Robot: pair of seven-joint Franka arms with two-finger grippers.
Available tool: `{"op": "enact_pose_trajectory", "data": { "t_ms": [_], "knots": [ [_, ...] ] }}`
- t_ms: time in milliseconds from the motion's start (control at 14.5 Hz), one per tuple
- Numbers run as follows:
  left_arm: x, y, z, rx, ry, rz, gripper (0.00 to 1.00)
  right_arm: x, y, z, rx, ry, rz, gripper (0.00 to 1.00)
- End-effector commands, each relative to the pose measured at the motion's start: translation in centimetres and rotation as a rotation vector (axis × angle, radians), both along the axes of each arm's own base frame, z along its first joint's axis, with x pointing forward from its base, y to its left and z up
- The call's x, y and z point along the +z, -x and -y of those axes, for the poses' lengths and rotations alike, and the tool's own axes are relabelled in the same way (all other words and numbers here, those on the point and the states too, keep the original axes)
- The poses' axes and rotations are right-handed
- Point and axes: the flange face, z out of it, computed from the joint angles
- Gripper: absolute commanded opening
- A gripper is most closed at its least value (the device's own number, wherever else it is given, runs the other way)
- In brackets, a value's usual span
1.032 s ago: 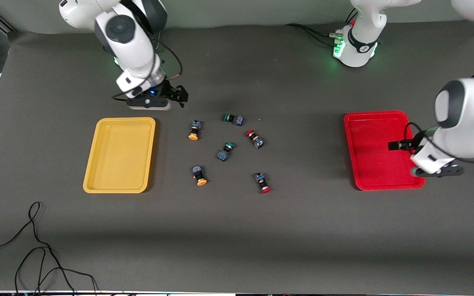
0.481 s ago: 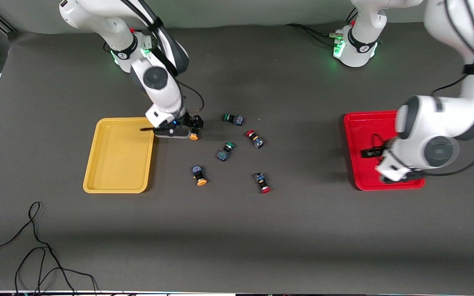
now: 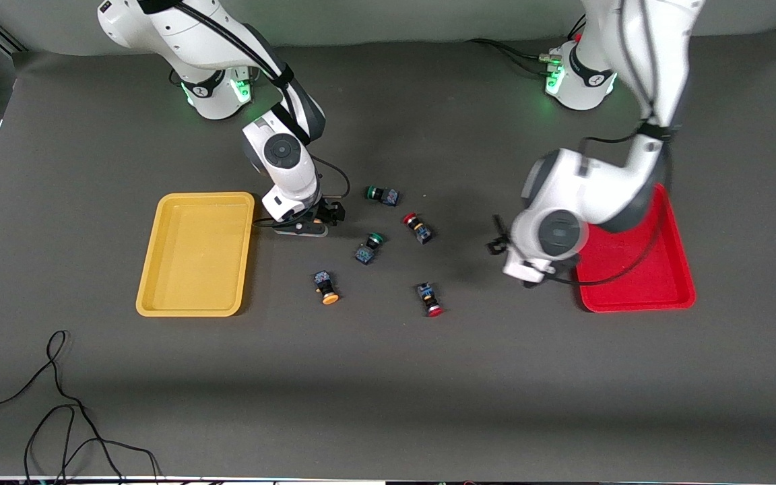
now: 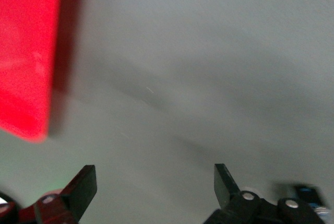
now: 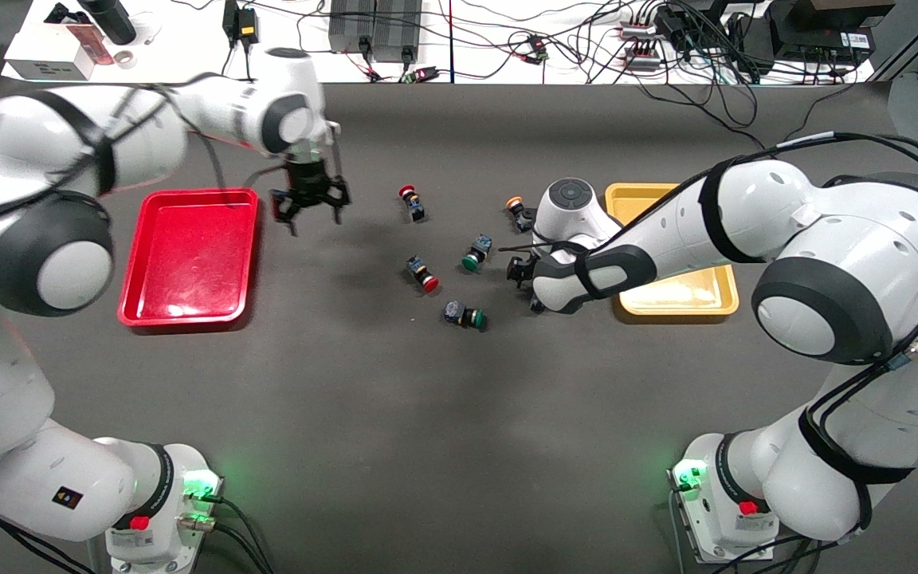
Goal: Place red and yellow buttons in trays
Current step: 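Grip the yellow button in the right gripper while the left gripper grips red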
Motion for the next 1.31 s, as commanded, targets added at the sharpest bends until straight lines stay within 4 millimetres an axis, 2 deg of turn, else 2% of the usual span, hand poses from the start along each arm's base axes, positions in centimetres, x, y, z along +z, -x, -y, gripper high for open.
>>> {"op": "enact_pose_trajectory", "data": {
  "t_ms": [0, 69, 138, 206, 344, 481, 550, 619, 688, 757, 894, 1032, 1169, 1238],
  "knots": [
    [-4.3, -0.9, 7.1, 0.214, -0.075, 0.019, 1.00, 1.3, -0.4, -0.2, -0.023, 0.006, -0.008, 0.72],
    [-5.0, -1.5, 8.0, 0.310, -0.071, 0.007, 1.00, 1.7, -0.5, -0.1, -0.018, 0.013, -0.018, 0.47],
    [-5.3, -1.2, 9.9, 0.364, -0.031, 0.004, 1.00, 2.1, -0.6, 0.0, -0.019, 0.017, -0.023, 0.28],
    [-5.3, -0.6, 11.5, 0.389, -0.006, 0.026, 1.00, 2.3, -0.5, 0.0, -0.018, 0.018, -0.026, 0.15],
    [-5.9, 0.1, 12.9, 0.443, -0.011, 0.043, 1.00, 2.5, -0.6, 0.1, -0.016, 0.018, -0.027, 0.00],
    [-6.1, 0.4, 13.6, 0.458, 0.012, 0.042, 0.99, 2.9, -0.9, 0.2, -0.010, 0.014, -0.022, 0.00],
    [-7.1, 1.7, 14.6, 0.437, 0.005, 0.031, 0.98, 3.6, -1.1, 0.2, -0.010, 0.007, -0.014, 0.00],
    [-7.7, 2.8, 15.2, 0.420, -0.006, 0.021, 0.97, 4.3, -1.2, 0.3, -0.012, 0.010, -0.020, 0.00],
    [-8.1, 3.2, 15.1, 0.413, -0.015, 0.014, 0.95, 5.9, -1.5, 0.0, -0.008, 0.016, -0.032, 0.00],
    [-8.5, 4.0, 15.5, 0.401, -0.019, 0.005, 0.87, 7.9, -1.9, -0.1, 0.003, 0.025, -0.049, 0.00],
    [-8.5, 5.8, 17.0, 0.366, -0.020, 0.001, 0.58, 12.8, -3.5, 0.8, 0.020, 0.045, -0.085, 0.00],
    [-8.5, 6.3, 17.4, 0.346, -0.017, 0.001, 0.32, 17.1, -5.5, 2.0, 0.036, 0.049, -0.103, 0.00],
    [-8.1, 6.2, 17.1, 0.339, -0.017, 0.000, 0.00, 19.5, -7.9, 5.4, 0.084, 0.036, -0.096, 0.00],
    [-7.4, 5.9, 16.9, 0.336, -0.013, -0.001, 0.00, 20.1, -9.2, 8.2, 0.112, 0.029, -0.089, 0.00]
  ]
}}
